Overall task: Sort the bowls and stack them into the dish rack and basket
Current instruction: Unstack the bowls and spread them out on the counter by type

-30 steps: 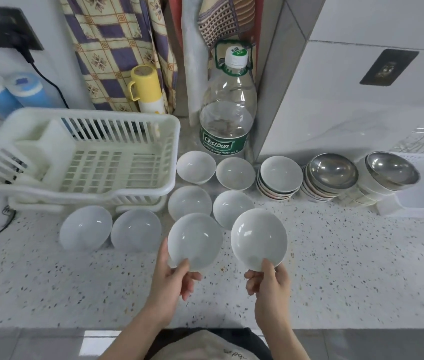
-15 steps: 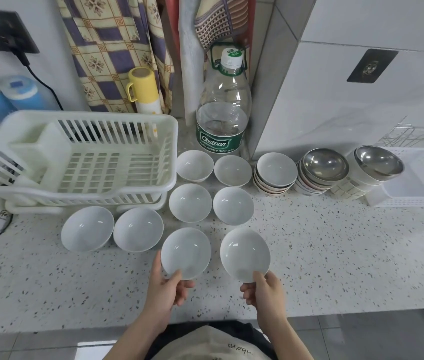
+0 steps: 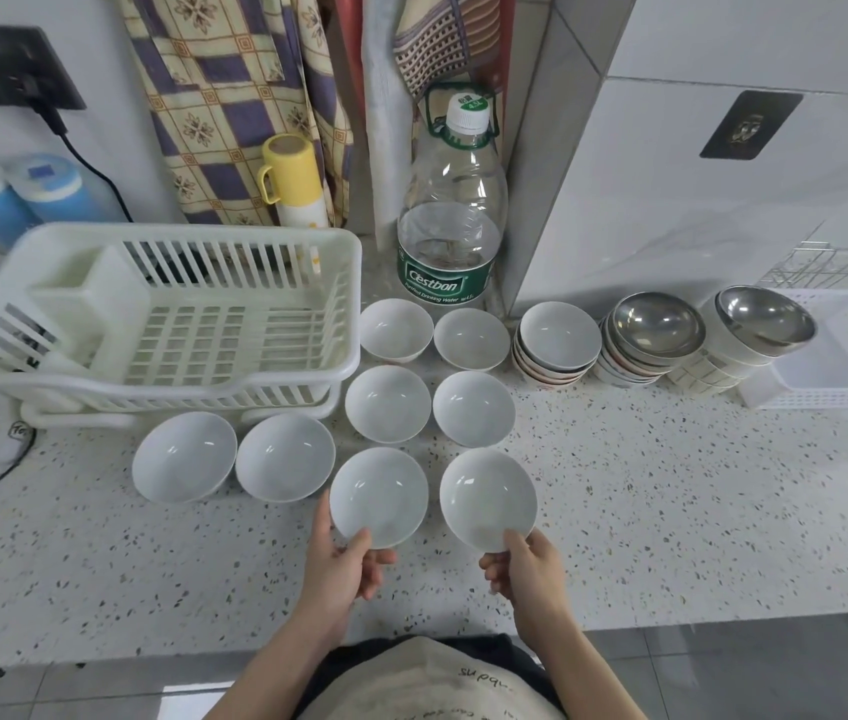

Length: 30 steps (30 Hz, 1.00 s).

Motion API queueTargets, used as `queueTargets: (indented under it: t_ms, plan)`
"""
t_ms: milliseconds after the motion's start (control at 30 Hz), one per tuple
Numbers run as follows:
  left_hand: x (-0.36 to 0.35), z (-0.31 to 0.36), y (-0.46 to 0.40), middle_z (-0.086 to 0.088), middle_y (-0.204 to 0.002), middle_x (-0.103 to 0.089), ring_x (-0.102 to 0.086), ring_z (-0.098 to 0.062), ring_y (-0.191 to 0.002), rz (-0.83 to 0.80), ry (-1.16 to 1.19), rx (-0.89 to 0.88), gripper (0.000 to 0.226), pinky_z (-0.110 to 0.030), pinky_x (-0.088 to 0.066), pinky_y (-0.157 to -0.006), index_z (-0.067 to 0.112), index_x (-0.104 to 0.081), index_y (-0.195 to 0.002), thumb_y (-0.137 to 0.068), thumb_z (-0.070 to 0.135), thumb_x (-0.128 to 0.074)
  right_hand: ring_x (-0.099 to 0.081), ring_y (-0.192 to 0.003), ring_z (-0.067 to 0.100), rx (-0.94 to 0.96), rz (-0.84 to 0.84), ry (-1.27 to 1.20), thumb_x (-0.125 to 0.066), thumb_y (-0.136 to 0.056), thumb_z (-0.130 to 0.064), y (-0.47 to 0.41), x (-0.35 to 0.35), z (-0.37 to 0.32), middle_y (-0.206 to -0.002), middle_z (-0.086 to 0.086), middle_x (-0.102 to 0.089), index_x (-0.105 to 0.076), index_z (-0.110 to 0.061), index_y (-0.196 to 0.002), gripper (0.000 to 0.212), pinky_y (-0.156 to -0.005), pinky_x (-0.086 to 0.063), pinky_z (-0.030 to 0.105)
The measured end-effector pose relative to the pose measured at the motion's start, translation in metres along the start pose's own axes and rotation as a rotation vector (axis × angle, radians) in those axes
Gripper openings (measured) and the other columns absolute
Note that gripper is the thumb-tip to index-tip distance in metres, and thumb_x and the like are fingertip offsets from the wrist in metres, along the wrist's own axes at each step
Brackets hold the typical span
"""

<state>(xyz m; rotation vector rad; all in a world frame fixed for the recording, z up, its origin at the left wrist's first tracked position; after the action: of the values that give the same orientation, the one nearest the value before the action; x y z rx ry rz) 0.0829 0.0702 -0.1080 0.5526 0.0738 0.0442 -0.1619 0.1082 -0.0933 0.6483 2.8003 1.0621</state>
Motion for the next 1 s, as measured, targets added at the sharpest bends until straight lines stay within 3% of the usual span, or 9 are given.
queueTargets:
  t_ms: [267,1000]
  plan:
    - [-0.002,-0.003,0.002,-0.021,-0.073,-0.073,-0.053,-0.017,-0.044,-0.002,-0.009,0.031,0.058,-0.025,-0.04,-0.04,0.055,-0.032,-0.132,-0.103,0.007,-0.047,-0.054,-0.042,0.013,0.003,-0.014,0.015,-0.04,-0.093,0.0,-0.003,-0.005,0.002,-0.052,0.011,-0.063,-0.058,-0.005,-0.1,0.021,-0.04,-0.042,0.023]
    - [-0.008,0.002,0.007,-0.019,-0.079,-0.074,-0.058,-0.021,-0.048,-0.092,0.008,0.093,0.052,-0.025,-0.042,-0.04,0.051,-0.028,-0.133,-0.103,0.015,-0.051,-0.053,-0.045,0.016,-0.035,-0.048,-0.092,-0.048,-0.1,-0.019,-0.003,-0.013,0.008,-0.056,0.011,-0.062,-0.059,-0.011,-0.105,0.014,-0.042,-0.043,0.025]
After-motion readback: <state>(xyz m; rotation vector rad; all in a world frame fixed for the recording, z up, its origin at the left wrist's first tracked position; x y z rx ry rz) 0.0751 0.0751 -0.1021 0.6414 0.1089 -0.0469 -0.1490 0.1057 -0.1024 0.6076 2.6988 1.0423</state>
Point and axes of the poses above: each hand's wrist, its own y-axis away from the middle knuckle, its own x-axis out of the back of the hand, z = x × y, the point moved 9 cm from there along -y, towards the middle knuckle
